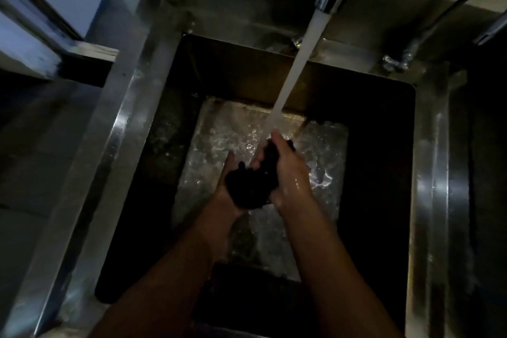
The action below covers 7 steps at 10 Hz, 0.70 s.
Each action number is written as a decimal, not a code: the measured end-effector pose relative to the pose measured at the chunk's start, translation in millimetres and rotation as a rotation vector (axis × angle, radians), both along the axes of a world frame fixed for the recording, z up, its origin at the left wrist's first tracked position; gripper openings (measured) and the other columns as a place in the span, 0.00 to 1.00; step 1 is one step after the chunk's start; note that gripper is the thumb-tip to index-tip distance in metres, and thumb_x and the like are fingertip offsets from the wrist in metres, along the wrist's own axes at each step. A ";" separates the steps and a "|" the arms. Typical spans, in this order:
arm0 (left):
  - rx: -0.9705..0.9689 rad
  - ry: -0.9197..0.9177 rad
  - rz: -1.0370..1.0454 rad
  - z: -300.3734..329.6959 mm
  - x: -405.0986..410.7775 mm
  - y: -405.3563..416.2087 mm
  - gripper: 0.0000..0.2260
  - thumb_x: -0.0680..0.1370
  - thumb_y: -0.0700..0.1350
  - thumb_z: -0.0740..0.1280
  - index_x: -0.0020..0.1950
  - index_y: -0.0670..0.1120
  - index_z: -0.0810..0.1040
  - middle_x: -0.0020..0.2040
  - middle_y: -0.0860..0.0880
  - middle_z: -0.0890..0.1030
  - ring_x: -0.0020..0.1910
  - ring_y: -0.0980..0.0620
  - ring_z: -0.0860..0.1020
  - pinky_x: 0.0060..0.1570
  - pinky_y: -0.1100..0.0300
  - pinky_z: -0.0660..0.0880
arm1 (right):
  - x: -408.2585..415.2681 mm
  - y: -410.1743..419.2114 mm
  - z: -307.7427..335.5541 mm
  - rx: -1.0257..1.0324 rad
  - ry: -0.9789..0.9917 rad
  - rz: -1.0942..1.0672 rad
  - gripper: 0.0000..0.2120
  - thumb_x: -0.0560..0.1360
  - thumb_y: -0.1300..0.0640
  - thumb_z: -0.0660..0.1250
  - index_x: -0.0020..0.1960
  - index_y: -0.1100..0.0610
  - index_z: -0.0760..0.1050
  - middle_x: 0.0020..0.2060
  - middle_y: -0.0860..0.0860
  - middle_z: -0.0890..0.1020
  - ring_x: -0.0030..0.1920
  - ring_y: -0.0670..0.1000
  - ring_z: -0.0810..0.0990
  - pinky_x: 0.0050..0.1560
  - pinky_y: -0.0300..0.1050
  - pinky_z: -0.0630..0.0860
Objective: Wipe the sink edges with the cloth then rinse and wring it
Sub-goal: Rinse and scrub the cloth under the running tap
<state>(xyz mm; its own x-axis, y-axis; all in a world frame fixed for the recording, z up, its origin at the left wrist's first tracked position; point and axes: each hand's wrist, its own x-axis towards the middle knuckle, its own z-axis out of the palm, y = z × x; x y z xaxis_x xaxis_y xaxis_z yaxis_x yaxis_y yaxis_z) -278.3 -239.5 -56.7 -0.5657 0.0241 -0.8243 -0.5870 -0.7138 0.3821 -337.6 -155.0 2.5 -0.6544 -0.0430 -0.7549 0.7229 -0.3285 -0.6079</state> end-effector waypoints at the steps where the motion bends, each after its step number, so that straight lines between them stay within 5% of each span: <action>1: 0.183 0.039 -0.017 18.1 -29.0 9.0 0.22 0.83 0.60 0.53 0.60 0.47 0.79 0.49 0.44 0.85 0.46 0.47 0.84 0.44 0.58 0.81 | -7.8 -3.2 -9.5 0.546 0.326 0.219 0.07 0.78 0.48 0.66 0.48 0.51 0.76 0.41 0.48 0.81 0.40 0.39 0.80 0.47 0.40 0.78; 2: 0.101 -0.119 -0.007 -11.7 0.3 -15.3 0.24 0.86 0.46 0.50 0.73 0.27 0.62 0.68 0.27 0.71 0.70 0.33 0.68 0.67 0.50 0.66 | 19.0 -18.7 -15.0 0.850 0.625 0.578 0.12 0.79 0.44 0.61 0.50 0.51 0.77 0.47 0.50 0.80 0.46 0.48 0.78 0.46 0.47 0.74; 3: 0.441 0.110 0.051 -117.6 43.6 -2.7 0.31 0.86 0.52 0.53 0.74 0.34 0.38 0.74 0.28 0.60 0.77 0.33 0.53 0.79 0.47 0.44 | 56.1 -31.8 -28.8 1.106 0.863 0.702 0.17 0.76 0.42 0.58 0.46 0.51 0.80 0.44 0.51 0.83 0.45 0.53 0.80 0.45 0.49 0.74; 4: -0.121 -0.063 -0.086 -83.7 -9.5 9.0 0.26 0.78 0.61 0.67 0.69 0.47 0.76 0.56 0.51 0.84 0.55 0.50 0.83 0.55 0.52 0.79 | 19.1 -7.4 -46.6 1.098 0.556 0.478 0.17 0.78 0.41 0.57 0.43 0.50 0.77 0.38 0.48 0.81 0.41 0.53 0.81 0.42 0.46 0.75; 5: -0.078 -0.045 -0.059 0.3 -31.8 23.3 0.15 0.73 0.55 0.71 0.48 0.44 0.86 0.46 0.42 0.86 0.44 0.44 0.83 0.53 0.48 0.80 | -30.8 24.0 -62.2 1.119 0.288 0.496 0.18 0.81 0.42 0.57 0.50 0.55 0.79 0.46 0.58 0.83 0.49 0.61 0.82 0.47 0.48 0.74; 7: -0.153 -0.083 -0.060 11.0 -33.4 13.8 0.13 0.70 0.55 0.74 0.42 0.46 0.87 0.45 0.43 0.86 0.46 0.42 0.84 0.55 0.46 0.80 | -97.9 21.8 24.2 1.171 0.800 0.395 0.16 0.80 0.47 0.62 0.61 0.56 0.76 0.59 0.55 0.79 0.58 0.54 0.78 0.56 0.48 0.75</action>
